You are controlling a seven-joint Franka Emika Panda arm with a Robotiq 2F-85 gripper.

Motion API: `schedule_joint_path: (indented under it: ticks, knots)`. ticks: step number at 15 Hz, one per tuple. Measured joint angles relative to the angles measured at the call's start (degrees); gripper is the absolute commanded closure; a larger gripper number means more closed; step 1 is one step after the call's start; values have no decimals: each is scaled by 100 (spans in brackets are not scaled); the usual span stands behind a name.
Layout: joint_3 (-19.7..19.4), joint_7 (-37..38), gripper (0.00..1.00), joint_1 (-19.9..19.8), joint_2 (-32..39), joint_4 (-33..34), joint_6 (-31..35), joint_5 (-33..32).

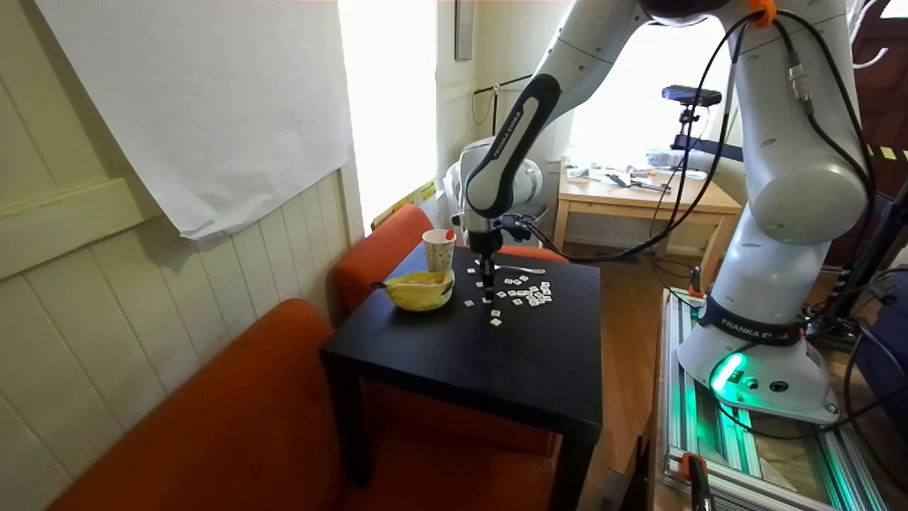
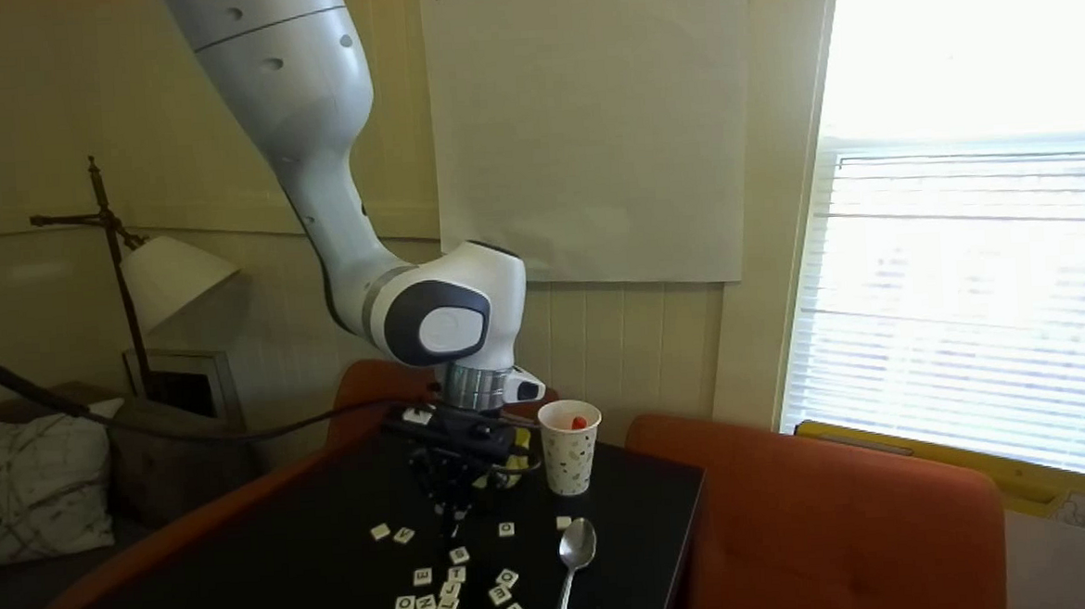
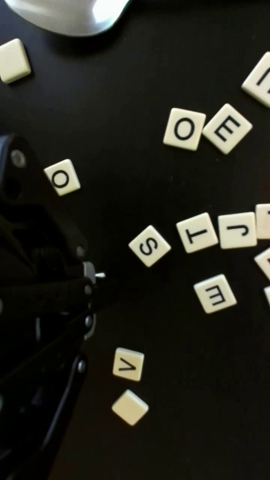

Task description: Shift a letter tile to the left

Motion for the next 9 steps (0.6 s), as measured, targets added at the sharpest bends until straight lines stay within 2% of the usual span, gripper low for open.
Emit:
schedule_joint_path:
  ticks: [3, 9]
  knots:
    - [-2, -476, 100, -12, -14, 0, -195, -95]
    - [-13, -2082, 100, -43, -33, -7, -525, -270]
